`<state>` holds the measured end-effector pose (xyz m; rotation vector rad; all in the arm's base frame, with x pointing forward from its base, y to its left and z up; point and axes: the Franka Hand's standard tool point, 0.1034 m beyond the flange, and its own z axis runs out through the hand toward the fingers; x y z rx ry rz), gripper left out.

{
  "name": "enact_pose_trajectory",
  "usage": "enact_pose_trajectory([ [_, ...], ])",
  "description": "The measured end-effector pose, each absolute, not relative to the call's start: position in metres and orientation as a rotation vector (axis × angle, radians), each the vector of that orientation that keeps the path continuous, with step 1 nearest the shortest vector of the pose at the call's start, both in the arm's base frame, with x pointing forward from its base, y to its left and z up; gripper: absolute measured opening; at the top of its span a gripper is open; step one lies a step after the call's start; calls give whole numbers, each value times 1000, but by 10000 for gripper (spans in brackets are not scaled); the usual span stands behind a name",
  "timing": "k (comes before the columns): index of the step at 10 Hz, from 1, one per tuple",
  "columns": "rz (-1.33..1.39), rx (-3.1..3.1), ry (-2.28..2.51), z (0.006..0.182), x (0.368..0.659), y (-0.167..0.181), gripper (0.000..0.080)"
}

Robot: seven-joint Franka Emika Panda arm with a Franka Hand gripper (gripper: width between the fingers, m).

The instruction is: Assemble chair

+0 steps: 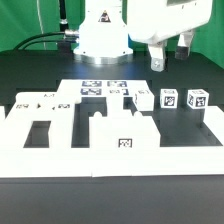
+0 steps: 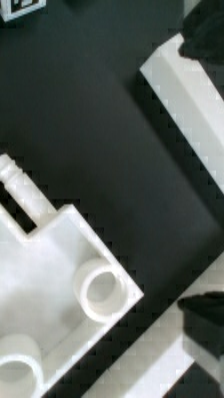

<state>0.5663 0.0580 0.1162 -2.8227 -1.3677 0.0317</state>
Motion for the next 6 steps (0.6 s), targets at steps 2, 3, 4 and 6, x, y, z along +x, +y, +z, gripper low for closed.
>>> enact_pose_trajectory([
  [2, 32, -2823, -1368, 116, 566, 58, 649],
  [3, 32, -2823, -1368, 116, 566, 58, 649],
  [4, 32, -2823, -1368, 116, 566, 58, 649],
  [6, 44, -2811, -1385, 115, 567, 55, 649],
])
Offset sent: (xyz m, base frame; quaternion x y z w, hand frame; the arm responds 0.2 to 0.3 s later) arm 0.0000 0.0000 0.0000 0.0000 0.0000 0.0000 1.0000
